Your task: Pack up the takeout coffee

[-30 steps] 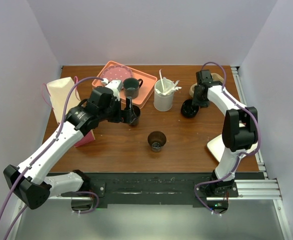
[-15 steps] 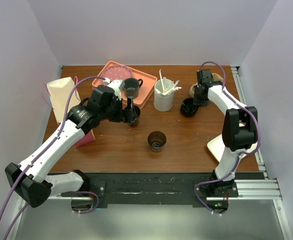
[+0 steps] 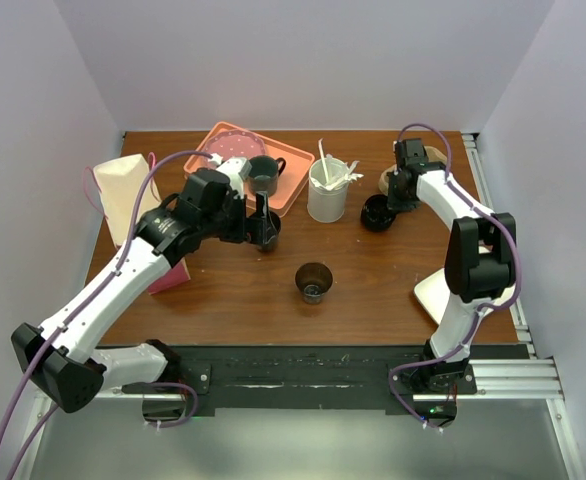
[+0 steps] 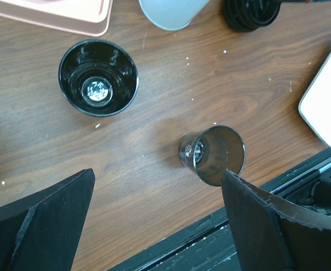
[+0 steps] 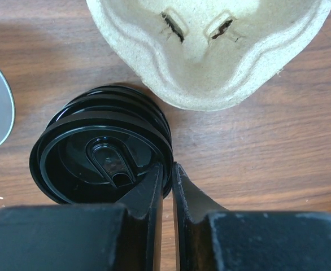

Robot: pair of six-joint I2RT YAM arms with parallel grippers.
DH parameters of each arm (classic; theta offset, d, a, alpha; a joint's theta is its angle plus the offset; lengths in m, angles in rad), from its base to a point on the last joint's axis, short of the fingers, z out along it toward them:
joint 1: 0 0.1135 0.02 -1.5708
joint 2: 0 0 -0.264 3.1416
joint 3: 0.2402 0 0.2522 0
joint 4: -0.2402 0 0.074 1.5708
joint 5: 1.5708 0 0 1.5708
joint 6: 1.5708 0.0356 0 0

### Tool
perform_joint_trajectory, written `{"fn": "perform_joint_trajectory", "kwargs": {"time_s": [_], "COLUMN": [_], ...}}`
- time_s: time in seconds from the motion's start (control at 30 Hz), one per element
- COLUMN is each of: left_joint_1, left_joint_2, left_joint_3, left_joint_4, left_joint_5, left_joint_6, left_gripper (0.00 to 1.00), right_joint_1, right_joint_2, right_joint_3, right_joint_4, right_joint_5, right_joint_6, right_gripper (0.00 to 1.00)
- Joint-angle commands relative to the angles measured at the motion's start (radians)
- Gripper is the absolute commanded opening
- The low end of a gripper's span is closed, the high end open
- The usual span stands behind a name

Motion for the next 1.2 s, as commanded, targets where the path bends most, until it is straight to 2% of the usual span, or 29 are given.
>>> {"fn": "perform_joint_trajectory", "kwargs": {"time_s": [0.0, 0.4, 0.5, 0.67, 0.87, 0.97, 1.17], "left_joint_1": [-0.004, -0.002, -0.004, -0.004, -0.007, -0.014, -0.033], "left_joint_2": [-0.001, 0.017, 0.03, 0.053, 0.074, 0.091, 0.138], "left_joint_3": [0.063, 0.1, 0.125, 0.171, 0.149, 0.139, 0.1], "left_joint_4": [0.02, 0.021, 0.018, 0.024, 0.093, 0.138, 0.251], "left_joint_5": [0.015, 0.049, 0.066, 0.139, 0.271, 0.32, 0.438], "left_joint_6": [0.016, -0.002, -0.004, -0.008, -0.053, -0.076, -0.128], "left_gripper": [0.99, 0.97, 0.96, 0.94, 0.89, 0.88, 0.86], "right_joint_1": [-0.003, -0.003, 0.003, 0.1, 0.252, 0.304, 0.411], "right_joint_2": [-0.081, -0.176, -0.217, -0.401, -0.57, -0.63, -0.636], "right_joint_3": [0.02, 0.014, -0.004, -0.092, -0.13, -0.144, -0.147], "right_joint_4": [-0.041, -0.112, -0.158, -0.214, -0.288, -0.285, -0.257], "right_joint_5": [-0.027, -0.015, -0.064, -0.073, -0.099, -0.124, -0.137], "right_joint_6": [-0.031, -0.032, 0.012, 0.037, 0.106, 0.172, 0.278], "right_gripper": [0.09, 0.08, 0.07, 0.07, 0.07, 0.07, 0.06]}}
